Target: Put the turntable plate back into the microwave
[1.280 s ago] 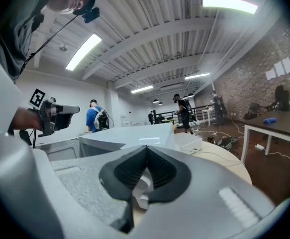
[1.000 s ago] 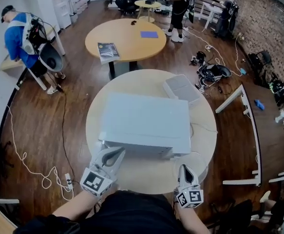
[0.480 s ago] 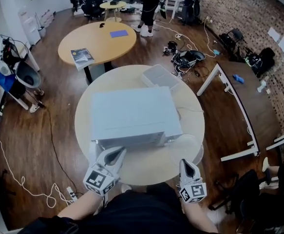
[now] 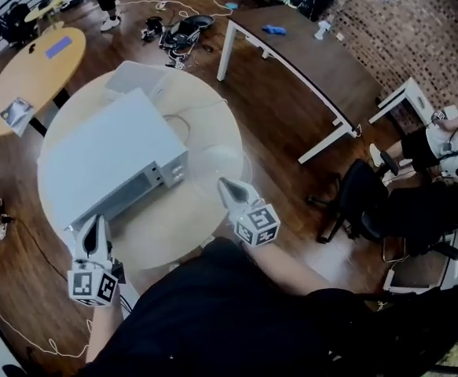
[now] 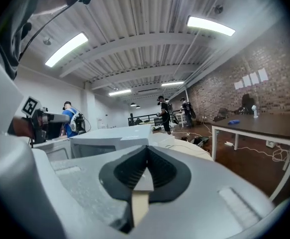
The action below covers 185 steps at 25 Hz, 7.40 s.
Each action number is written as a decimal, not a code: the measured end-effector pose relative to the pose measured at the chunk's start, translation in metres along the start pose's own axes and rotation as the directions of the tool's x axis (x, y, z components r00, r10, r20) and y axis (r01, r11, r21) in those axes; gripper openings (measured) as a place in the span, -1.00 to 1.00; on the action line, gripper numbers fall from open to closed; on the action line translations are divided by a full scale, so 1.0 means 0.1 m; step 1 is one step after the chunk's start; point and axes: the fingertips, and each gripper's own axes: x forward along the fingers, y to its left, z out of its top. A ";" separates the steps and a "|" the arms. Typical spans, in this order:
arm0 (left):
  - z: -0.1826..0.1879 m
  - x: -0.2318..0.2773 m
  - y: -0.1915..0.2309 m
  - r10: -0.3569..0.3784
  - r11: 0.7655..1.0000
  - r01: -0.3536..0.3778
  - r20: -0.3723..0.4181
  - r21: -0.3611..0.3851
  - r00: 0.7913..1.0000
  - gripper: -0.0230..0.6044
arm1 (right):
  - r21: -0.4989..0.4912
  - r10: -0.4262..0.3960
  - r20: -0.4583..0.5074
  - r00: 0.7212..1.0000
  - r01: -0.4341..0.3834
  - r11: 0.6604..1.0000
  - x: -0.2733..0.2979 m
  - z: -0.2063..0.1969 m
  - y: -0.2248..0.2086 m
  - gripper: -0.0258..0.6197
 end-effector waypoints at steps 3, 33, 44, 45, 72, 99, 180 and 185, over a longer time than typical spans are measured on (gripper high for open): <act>0.04 0.01 0.01 0.023 1.000 -0.023 -0.024 0.008 0.999 -0.92 | -0.057 0.042 -0.049 0.998 -0.045 0.997 0.06 -0.15 -0.01 -0.92; 0.21 0.33 -0.22 0.159 0.987 -0.156 -0.135 0.034 0.978 -0.92 | 0.374 -0.172 -0.283 0.944 0.273 0.886 0.01 -1.75 -2.02 0.08; 0.15 0.33 -0.35 0.166 0.985 -0.154 -0.161 0.082 0.973 -0.92 | 0.575 -0.014 -0.374 0.928 0.243 0.781 0.00 -2.33 -2.11 0.35; 0.17 0.31 -0.35 0.177 0.983 -0.165 -0.163 0.082 0.971 -0.92 | 0.594 0.002 -0.373 0.928 0.237 0.769 0.03 -2.34 -2.10 0.40; 0.27 0.01 -0.30 0.324 0.946 -0.313 -0.177 0.090 0.929 -0.92 | 0.735 0.225 -0.378 0.898 0.143 0.663 0.74 -2.58 -1.73 0.27; 0.38 0.32 -0.48 0.184 0.983 -0.180 -0.156 0.038 0.971 -0.92 | 0.805 0.222 -0.260 0.940 0.084 0.588 0.51 -2.44 -1.66 -0.47; 0.04 -0.30 -0.06 0.061 0.998 -0.061 0.001 -0.033 0.998 -0.92 | 0.972 -0.232 0.187 0.955 -0.145 0.183 -0.26 -1.09 -1.39 -0.84; 0.12 -0.38 -0.12 0.051 0.999 -0.051 0.021 0.006 0.999 -0.92 | 0.969 -0.217 0.197 0.956 -0.157 0.190 -0.22 -1.02 -1.29 -0.84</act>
